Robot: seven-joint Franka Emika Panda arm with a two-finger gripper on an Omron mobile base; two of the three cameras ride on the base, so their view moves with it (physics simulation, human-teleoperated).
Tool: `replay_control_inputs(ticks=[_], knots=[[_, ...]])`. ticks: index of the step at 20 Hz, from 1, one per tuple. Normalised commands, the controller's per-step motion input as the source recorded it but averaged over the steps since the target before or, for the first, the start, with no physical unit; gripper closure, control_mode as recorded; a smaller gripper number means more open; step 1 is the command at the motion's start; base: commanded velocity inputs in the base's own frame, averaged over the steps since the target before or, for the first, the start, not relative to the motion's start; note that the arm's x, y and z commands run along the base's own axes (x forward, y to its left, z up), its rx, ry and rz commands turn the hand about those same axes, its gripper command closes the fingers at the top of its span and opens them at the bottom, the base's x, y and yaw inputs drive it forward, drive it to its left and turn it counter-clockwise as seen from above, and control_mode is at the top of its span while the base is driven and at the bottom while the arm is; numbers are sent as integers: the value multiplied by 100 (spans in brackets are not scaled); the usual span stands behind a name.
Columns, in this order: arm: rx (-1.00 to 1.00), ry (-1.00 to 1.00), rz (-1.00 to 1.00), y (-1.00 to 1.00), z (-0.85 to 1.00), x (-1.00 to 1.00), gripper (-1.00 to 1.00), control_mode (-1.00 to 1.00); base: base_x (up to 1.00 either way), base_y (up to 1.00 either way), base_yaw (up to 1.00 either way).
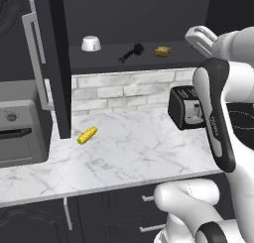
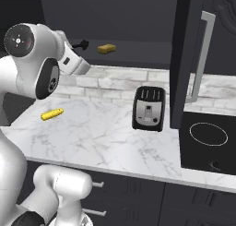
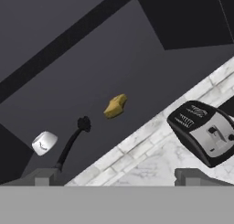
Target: Pick the dish brush and sponge from the cabinet and place them on the counter.
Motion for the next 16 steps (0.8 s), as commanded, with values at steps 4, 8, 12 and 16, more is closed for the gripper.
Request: replay_control_inputs(ticks=[4, 8, 12, 16], knots=[[0, 1, 0, 0, 0, 23, -100, -100, 0, 0, 0], [-1, 8, 0, 0, -1, 12, -100, -100, 0, 0, 0], [0, 8, 0, -7, 0, 9, -100, -100, 0, 0, 0], [0, 5, 1, -3, 0, 23, -100, -100, 0, 0, 0]])
